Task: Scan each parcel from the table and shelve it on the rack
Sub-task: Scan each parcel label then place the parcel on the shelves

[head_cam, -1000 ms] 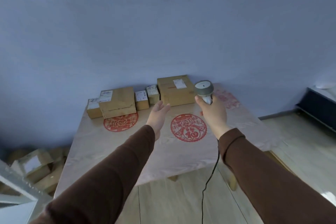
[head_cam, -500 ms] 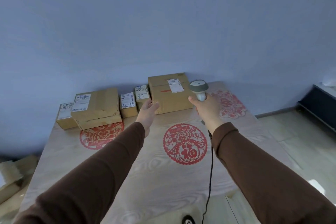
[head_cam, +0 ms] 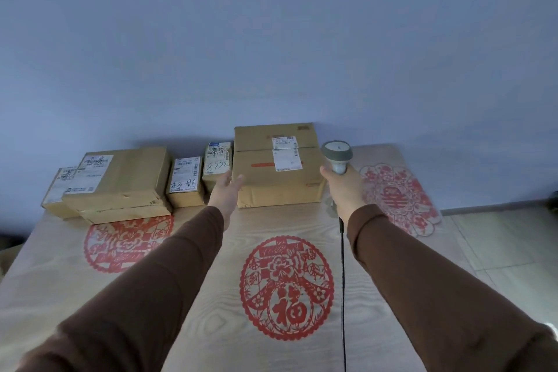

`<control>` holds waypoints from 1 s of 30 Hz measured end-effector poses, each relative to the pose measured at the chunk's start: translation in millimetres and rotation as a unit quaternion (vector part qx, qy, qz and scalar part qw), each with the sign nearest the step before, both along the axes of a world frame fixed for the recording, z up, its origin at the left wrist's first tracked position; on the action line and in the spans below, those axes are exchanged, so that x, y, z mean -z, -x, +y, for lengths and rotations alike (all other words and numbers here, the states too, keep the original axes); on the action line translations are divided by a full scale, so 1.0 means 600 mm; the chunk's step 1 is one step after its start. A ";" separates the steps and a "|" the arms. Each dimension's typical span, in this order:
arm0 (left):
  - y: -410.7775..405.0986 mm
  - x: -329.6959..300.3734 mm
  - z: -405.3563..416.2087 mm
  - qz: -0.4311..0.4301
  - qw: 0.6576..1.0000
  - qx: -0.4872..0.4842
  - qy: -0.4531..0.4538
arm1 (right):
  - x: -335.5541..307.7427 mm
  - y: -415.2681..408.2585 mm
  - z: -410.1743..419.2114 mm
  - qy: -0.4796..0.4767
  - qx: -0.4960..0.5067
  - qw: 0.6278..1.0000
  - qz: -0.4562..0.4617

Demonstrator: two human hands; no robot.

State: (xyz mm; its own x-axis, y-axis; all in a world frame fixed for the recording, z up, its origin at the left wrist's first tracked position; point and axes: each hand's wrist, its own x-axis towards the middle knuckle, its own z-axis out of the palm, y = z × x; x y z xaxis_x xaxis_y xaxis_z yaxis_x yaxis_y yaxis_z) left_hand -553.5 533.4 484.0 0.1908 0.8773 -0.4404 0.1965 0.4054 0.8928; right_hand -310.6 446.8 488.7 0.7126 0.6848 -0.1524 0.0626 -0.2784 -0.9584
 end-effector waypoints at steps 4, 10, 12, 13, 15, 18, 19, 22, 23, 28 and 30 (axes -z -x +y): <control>-0.024 0.034 0.038 0.014 1.000 -0.024 0.005 | 0.039 -0.034 0.035 0.014 0.011 1.000 0.020; -0.043 0.079 0.076 0.044 0.998 -0.043 0.003 | 0.087 -0.050 0.065 0.035 0.008 0.997 0.070; -0.047 0.084 0.082 0.057 0.997 -0.042 0.011 | 0.097 -0.050 0.069 0.038 0.009 0.996 0.083; -0.047 0.091 0.087 0.059 0.997 -0.040 0.013 | 0.101 -0.050 0.069 0.042 0.008 0.995 0.088; -0.048 0.104 0.091 0.059 0.997 -0.046 0.015 | 0.108 -0.050 0.069 0.047 0.007 0.995 0.093; -0.053 0.108 0.081 0.056 0.997 -0.047 0.005 | 0.107 -0.049 0.063 0.048 0.013 0.995 0.084; -0.054 0.108 0.076 0.054 0.998 -0.045 0.001 | 0.102 -0.048 0.059 0.043 0.012 0.995 0.085; -0.049 0.105 0.057 0.040 0.998 -0.037 -0.010 | 0.088 -0.046 0.040 0.025 0.017 0.996 0.089; -0.046 0.099 0.048 0.032 0.999 -0.038 -0.011 | 0.080 -0.044 0.031 0.024 0.020 0.996 0.089; -0.027 0.046 -0.009 -0.033 0.998 -0.054 -0.018 | 0.035 -0.022 -0.031 -0.003 0.032 0.995 0.099; -0.014 0.017 -0.040 -0.058 0.996 -0.063 -0.036 | 0.008 -0.003 -0.068 -0.033 0.038 0.994 0.094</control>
